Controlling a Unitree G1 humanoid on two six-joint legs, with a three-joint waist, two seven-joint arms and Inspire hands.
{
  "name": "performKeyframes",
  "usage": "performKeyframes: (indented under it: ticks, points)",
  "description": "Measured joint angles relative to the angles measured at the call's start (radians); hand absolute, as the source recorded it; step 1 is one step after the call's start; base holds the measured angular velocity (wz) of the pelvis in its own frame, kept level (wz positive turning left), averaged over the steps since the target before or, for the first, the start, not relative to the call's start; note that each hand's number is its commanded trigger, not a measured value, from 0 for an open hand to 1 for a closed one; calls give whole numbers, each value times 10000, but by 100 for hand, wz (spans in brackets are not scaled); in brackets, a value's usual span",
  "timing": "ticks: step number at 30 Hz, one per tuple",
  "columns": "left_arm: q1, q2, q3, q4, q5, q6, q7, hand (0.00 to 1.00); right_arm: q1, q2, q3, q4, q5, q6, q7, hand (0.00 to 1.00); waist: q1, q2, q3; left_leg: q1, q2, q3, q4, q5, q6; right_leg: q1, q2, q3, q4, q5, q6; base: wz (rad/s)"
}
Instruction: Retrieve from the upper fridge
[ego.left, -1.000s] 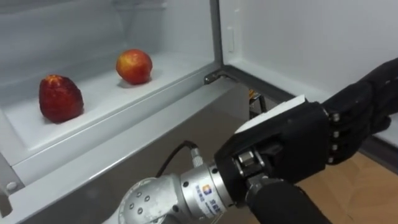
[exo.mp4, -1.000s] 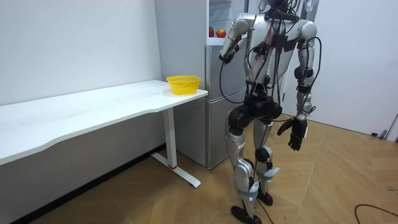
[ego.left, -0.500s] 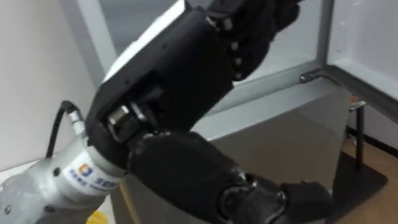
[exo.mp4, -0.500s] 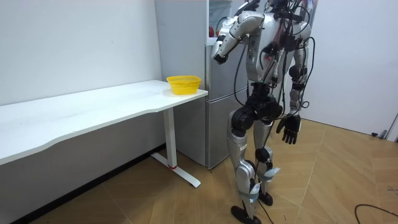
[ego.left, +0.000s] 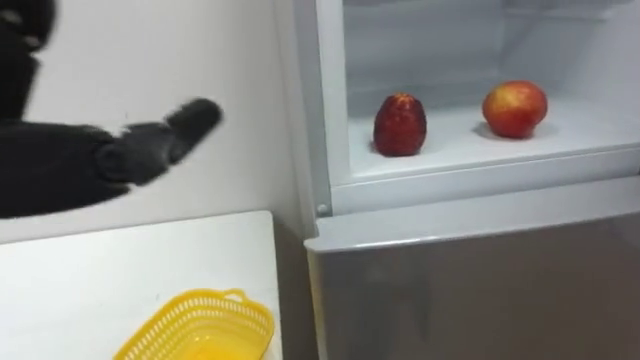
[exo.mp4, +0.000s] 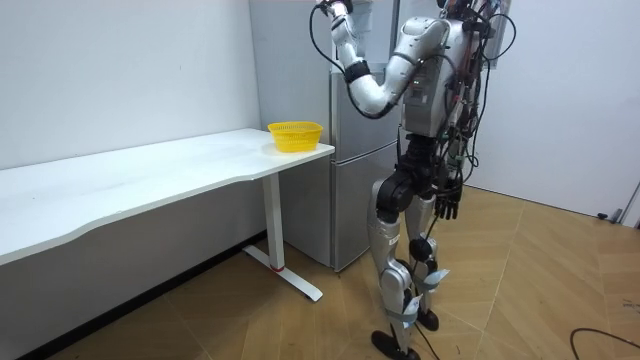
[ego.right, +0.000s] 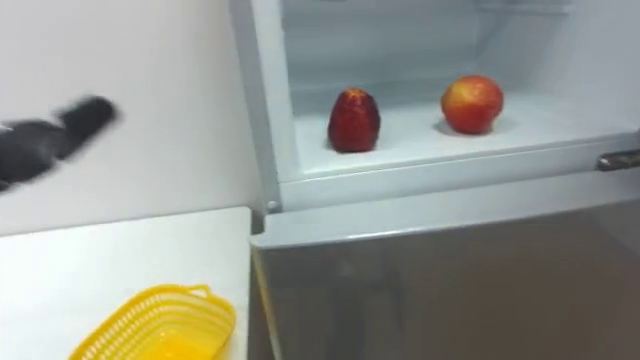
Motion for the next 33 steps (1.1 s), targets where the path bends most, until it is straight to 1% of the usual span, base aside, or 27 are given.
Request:
performKeyframes:
  ticks: [1,2,3,4,5,6,7,8,10,11,12,13,14,16,17,18,19,20,21,22,23,25,26,28,29,31,33]
  points:
    - [511,-1,395,58,33,5,373,0,69,12,-52,-19,-24,32,-96,0,137,70,2,28,-32,-51,-1,0,0,16,-24,-29,7,-38,25,15]
    - [717,-2,587,102,42,4,526,0,151,18,-57,-43,-52,47,-125,0,239,100,5,30,-42,-94,-2,1,2,13,-37,-51,18,-44,25,12]
    - [1092,-18,1016,213,37,-19,888,0,284,51,-57,-88,-143,54,-160,0,345,116,6,30,-63,-215,0,3,4,42,-66,-139,30,-46,28,14]
    - [1481,-107,1423,400,42,-169,1287,0,365,72,-57,-110,-190,55,-163,0,455,123,11,24,-80,-304,-1,3,4,63,-96,-226,30,-69,39,15]
    - [1681,-206,1613,523,64,-229,1471,0,422,78,-57,-122,-204,56,-166,0,519,127,14,13,-87,-318,2,3,5,63,-114,-265,25,-80,42,20]
    - [2111,-436,1929,786,149,-278,1900,0,483,85,-56,-119,-193,67,-178,0,547,117,18,-8,-109,-409,6,3,5,77,-144,-363,19,-102,55,22]
    - [2609,-652,2098,1141,212,-328,2309,0,564,87,-52,-133,-203,70,-184,0,597,102,19,-10,-129,-446,6,3,5,81,-168,-420,37,-145,66,20]
    - [2901,-741,2149,1365,205,-333,2520,0,589,86,-52,-146,-210,83,-183,0,660,97,14,-6,-135,-471,6,2,5,81,-171,-418,46,-161,70,10]
    - [3823,-948,2198,2296,7,-218,3194,0,617,119,-53,-176,-221,200,-178,0,874,38,21,-22,-133,-570,5,2,5,110,-159,-455,44,-168,58,5]
    - [3976,-1043,2239,2524,-65,-203,3299,0,616,123,-55,-187,-221,235,-174,0,942,37,27,-18,-130,-566,5,2,5,112,-156,-444,65,-171,54,0]
    - [4185,-1209,2320,3025,-563,-197,3554,0,622,119,-54,-277,-177,317,-173,0,1088,-18,41,-43,-127,-571,5,2,5,85,-168,-453,152,-195,37,3]
    - [4357,-1282,2382,3629,-1170,-196,3786,0,617,115,-55,-443,-182,449,-172,0,1096,-71,32,-98,-137,-609,33,1,6,57,-191,-520,166,-232,41,8]
    - [4414,-1318,2408,4017,-1432,-191,3871,0,619,109,-55,-512,-177,499,-172,0,1089,-104,33,-89,-147,-658,58,1,6,44,-199,-535,149,-248,46,17]
    - [4752,-1398,2357,5874,-1902,-103,4196,0,626,101,-47,-743,-80,532,-171,0,1061,-123,37,-109,-175,-774,108,1,6,84,-235,-601,142,-266,56,14]
    - [4770,-1481,2339,6281,-1998,-12,4288,0,628,100,-47,-801,-80,535,-165,0,1049,-132,37,-131,-188,-831,123,1,7,88,-258,-654,143,-268,60,18]
    - [4775,-1643,2164,7023,-2112,70,4471,0,626,103,-45,-833,-102,553,-132,0,1040,-150,32,-166,-216,-855,140,1,7,86,-283,-708,156,-283,81,20]
    - [4804,-1669,1796,7982,-2148,70,4554,0,607,93,-33,-876,-103,630,-79,0,1059,-158,34,-177,-232,-850,140,1,7,89,-303,-759,180,-292,96,17]
    - [4804,-1671,1604,8549,-2152,75,4569,0,579,91,-34,-892,-106,684,-54,0,1059,-174,29,-178,-240,-849,140,1,7,84,-314,-763,185,-296,102,7]
    - [4806,-1739,1258,9532,-2158,145,4560,0,531,107,-46,-928,-145,749,23,0,1041,-203,23,-187,-252,-864,140,0,9,74,-332,-767,191,-297,107,0]
    - [4803,-1887,982,10431,-2163,229,4512,0,499,116,-49,-940,-153,752,144,0,1026,-254,26,-185,-258,-870,139,-1,11,83,-345,-758,206,-298,109,0]
    - [4793,-1947,814,10945,-2165,246,4456,0,491,118,-48,-953,-151,754,198,0,997,-282,27,-186,-259,-863,139,-2,12,99,-356,-755,206,-299,110,0]
    - [4725,-2013,-104,13004,-2349,399,4167,0,441,134,-43,-927,-133,758,302,0,785,-392,40,-145,-256,-877,135,-24,48,221,-345,-793,156,-307,129,8]
    - [4724,-2042,-322,13419,-2346,492,4040,0,418,138,-45,-924,-124,760,321,0,751,-409,33,-144,-254,-877,135,-30,58,221,-337,-791,158,-308,131,0]
    - [4701,-2299,-759,14503,-2332,721,3521,0,344,139,-57,-1080,-1,805,362,0,721,-441,5,-126,-233,-837,86,-41,72,182,-340,-722,179,-307,129,-6]
    - [4682,-2316,-856,14764,-2315,743,3377,0,365,138,-58,-1177,3,854,385,0,705,-453,4,-120,-232,-840,71,-42,73,185,-335,-732,178,-307,129,0]
    - [4528,-2315,-1051,16078,-1798,770,2669,0,324,111,-59,-1175,-5,876,479,0,609,-471,18,-21,-228,-836,7,-42,74,268,-316,-732,155,-305,130,0]
    - [4513,-2305,-1106,16765,-1182,921,2131,0,345,120,-43,-1175,-17,864,553,0,517,-461,30,86,-222,-813,-12,-43,75,376,-314,-696,153,-305,130,-3]
